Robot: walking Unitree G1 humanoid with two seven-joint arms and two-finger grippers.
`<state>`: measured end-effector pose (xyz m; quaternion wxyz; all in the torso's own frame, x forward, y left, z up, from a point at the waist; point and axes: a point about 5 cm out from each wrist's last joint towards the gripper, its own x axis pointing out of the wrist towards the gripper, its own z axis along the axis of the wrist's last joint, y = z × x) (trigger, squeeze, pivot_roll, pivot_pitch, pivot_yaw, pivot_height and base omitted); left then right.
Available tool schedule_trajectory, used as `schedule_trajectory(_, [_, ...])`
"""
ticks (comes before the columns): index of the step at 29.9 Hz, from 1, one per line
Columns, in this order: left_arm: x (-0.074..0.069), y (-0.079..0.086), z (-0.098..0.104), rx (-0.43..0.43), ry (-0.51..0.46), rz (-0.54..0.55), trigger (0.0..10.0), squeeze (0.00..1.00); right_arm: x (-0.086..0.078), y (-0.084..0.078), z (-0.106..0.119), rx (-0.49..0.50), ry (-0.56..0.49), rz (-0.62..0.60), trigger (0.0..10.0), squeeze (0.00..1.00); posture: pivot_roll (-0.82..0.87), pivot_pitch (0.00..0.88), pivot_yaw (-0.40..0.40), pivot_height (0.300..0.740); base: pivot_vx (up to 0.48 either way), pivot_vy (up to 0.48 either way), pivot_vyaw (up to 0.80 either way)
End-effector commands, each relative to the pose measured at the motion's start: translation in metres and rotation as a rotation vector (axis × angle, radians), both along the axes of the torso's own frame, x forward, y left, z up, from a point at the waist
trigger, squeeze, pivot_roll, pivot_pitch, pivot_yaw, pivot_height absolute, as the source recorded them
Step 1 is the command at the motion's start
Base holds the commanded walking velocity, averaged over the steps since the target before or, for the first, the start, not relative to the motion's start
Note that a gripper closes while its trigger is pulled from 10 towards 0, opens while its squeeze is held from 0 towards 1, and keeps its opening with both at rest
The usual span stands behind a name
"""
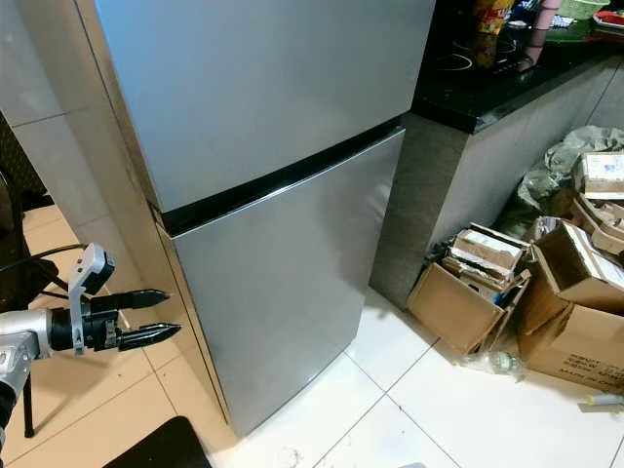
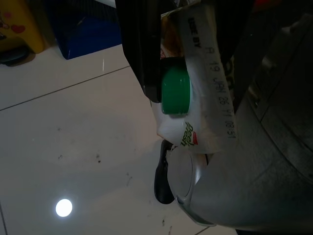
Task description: Restocking fridge
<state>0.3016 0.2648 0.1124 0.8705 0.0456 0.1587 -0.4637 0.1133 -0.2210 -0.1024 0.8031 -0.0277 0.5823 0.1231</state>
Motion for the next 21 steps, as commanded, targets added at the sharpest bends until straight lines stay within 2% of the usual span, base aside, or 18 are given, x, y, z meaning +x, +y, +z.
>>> schedule_trajectory(1, [0.004, 0.01, 0.008, 0.065, -0.041, 0.048, 10.0, 0.0, 0.0, 0.0, 0.0, 0.003, -0.002, -0.007, 10.0, 0.0, -0.11, 0.0, -0.011, 0.74, 0.0, 0.0, 0.0])
schedule_trajectory(2, [0.009, 0.011, 0.01, 0.073, -0.073, 0.102, 10.0, 0.0, 0.0, 0.0, 0.0, 0.002, -0.002, -0.006, 10.0, 0.0, -0.11, 0.0, -0.011, 0.74, 0.0, 0.0, 0.0])
schedule_trajectory(5, [0.014, 0.008, 0.014, 0.068, -0.122, 0.143, 10.0, 0.0, 0.0, -0.001, 0.0, 0.001, -0.002, -0.006, 10.0, 0.0, -0.11, 0.0, -0.01, 0.74, 0.0, 0.0, 0.0])
schedule_trajectory(8, [0.025, -0.002, 0.024, 0.006, -0.25, 0.201, 10.0, 0.0, 0.0, 0.0, 0.0, 0.001, -0.001, -0.008, 10.0, 0.0, -0.11, 0.0, -0.011, 0.74, 0.0, 0.0, 0.0])
schedule_trajectory(11, [0.027, -0.004, 0.025, 0.001, -0.27, 0.216, 10.0, 0.0, 0.0, 0.0, 0.0, 0.002, -0.001, -0.008, 10.0, 0.0, -0.11, 0.0, -0.011, 0.74, 0.0, 0.0, 0.0])
schedule_trajectory(14, [0.03, -0.016, 0.025, -0.051, -0.296, 0.204, 10.0, 0.0, -0.001, -0.001, 0.0, -0.002, 0.0, -0.007, 10.0, 0.0, -0.11, 0.0, -0.011, 0.74, 0.0, 0.0, 0.0])
schedule_trajectory(17, [0.032, -0.022, 0.024, -0.064, -0.307, 0.191, 10.0, 0.0, -0.001, -0.001, 0.0, -0.004, -0.002, -0.008, 10.0, 0.0, -0.12, 0.0, -0.013, 0.74, 0.0, 0.0, 0.0])
schedule_trajectory(21, [0.036, -0.027, 0.025, -0.048, -0.324, 0.202, 10.0, 0.0, 0.001, -0.003, 0.001, -0.008, -0.006, -0.011, 10.0, 0.0, -0.12, 0.0, -0.013, 0.74, 0.0, 0.0, 0.0])
